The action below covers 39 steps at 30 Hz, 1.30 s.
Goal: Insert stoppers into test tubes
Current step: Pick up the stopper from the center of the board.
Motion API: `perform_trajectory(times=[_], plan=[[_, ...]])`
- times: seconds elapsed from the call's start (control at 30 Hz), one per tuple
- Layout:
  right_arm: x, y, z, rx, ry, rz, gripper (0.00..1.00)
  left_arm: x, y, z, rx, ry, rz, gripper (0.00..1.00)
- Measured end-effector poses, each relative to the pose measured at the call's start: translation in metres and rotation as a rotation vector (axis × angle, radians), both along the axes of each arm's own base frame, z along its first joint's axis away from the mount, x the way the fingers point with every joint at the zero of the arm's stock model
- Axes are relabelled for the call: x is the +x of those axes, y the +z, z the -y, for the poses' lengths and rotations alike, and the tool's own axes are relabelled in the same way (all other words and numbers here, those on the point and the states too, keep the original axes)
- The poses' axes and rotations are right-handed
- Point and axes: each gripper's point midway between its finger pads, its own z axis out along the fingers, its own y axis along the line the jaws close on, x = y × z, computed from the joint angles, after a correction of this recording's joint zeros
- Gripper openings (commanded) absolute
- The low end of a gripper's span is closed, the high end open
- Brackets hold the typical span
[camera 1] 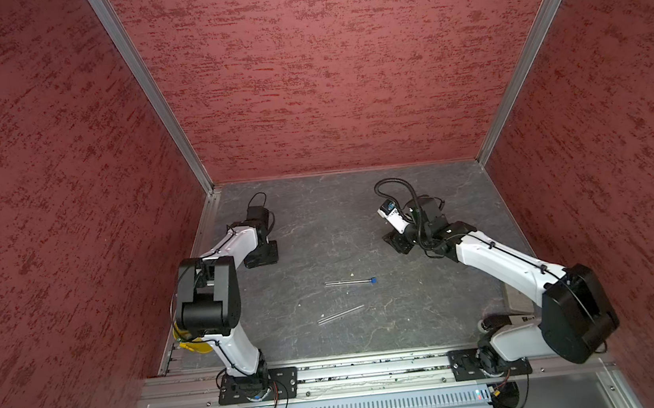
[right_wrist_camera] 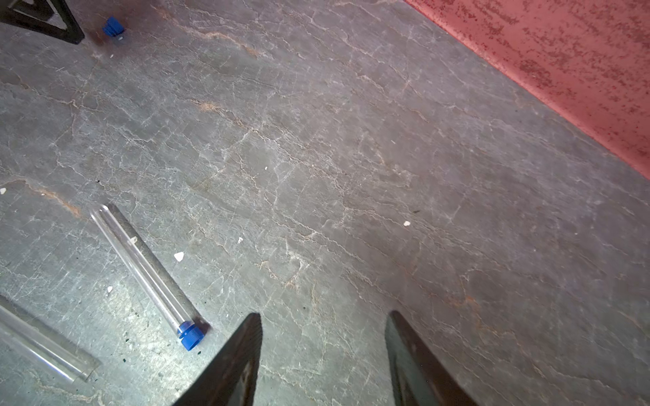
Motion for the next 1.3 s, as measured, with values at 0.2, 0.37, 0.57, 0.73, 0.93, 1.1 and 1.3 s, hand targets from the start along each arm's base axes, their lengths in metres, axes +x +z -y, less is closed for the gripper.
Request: perform_trajectory(times=[0.2, 0.37, 0.57, 0.73, 0.93, 1.1, 1.3], plan=[[0.0, -0.002, 0.004, -0.014, -0.014, -0.005, 0.59, 0.015, -0.009, 0.002, -0.006, -0.027, 0.017, 0.42], [0.0, -0.004, 0.007, -0.021, -0.02, -0.012, 0.6, 0.027, -0.01, 0.005, -0.011, -0.044, 0.038, 0.4], [0.001, -0.006, 0.011, -0.028, -0.032, -0.021, 0.6, 0.039, -0.012, 0.005, -0.009, -0.058, 0.051, 0.34], [0.001, -0.007, 0.014, -0.031, -0.038, -0.025, 0.59, 0.04, -0.014, 0.005, -0.004, -0.072, 0.047, 0.3], [0.002, -0.007, 0.015, -0.032, -0.042, -0.025, 0.59, 0.04, -0.014, 0.006, 0.009, -0.09, 0.045, 0.25], [0.002, -0.007, 0.016, -0.034, -0.042, -0.025, 0.59, 0.04, -0.013, 0.011, 0.029, -0.119, 0.044, 0.21], [0.002, -0.008, 0.018, -0.035, -0.048, -0.026, 0.59, 0.039, -0.013, 0.017, 0.049, -0.143, 0.042, 0.17]])
